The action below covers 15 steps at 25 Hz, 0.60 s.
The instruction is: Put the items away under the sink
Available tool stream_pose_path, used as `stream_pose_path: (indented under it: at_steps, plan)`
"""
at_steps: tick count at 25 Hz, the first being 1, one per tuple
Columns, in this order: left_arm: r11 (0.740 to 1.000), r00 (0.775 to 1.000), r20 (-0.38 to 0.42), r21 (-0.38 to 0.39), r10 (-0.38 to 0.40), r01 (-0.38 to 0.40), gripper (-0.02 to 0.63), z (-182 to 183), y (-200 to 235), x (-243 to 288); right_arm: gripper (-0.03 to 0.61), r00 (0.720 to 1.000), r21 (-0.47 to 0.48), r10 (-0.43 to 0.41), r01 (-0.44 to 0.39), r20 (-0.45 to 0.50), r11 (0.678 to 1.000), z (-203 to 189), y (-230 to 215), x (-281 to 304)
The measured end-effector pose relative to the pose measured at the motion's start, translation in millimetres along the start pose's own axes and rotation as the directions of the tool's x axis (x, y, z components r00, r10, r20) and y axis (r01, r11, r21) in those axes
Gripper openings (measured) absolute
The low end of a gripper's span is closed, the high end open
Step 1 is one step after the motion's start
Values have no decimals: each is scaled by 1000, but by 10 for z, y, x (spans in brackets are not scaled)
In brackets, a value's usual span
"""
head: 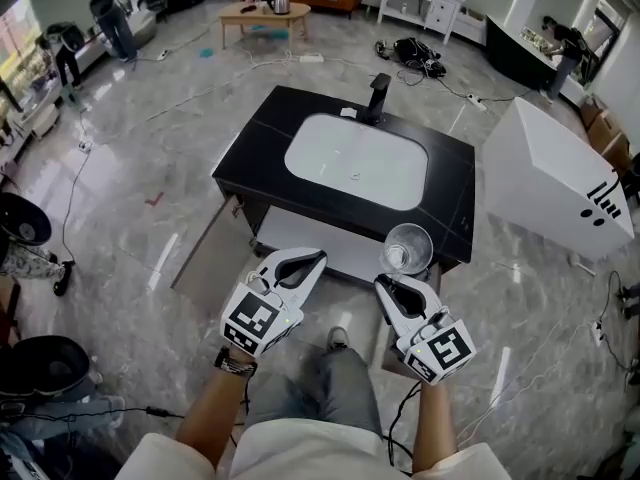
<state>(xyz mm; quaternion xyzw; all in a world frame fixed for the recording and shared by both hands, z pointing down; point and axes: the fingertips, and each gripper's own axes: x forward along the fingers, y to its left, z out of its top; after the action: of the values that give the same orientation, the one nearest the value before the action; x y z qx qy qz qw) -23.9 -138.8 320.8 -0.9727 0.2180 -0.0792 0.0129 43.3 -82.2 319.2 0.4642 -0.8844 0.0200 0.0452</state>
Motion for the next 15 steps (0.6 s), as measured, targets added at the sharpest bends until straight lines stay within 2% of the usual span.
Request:
stream_pose_path:
  at_steps: [8,15]
  plan:
    - [1000,1000,20,22,3,-3,3,-926,337,556,29,999,-32,22,-23,-34,999,-984,-289,300]
    - [1000,999,41,-3,7,-7,3,-2051,554,904,29,1000,30,10,-11,30,999,-1879,-494,586]
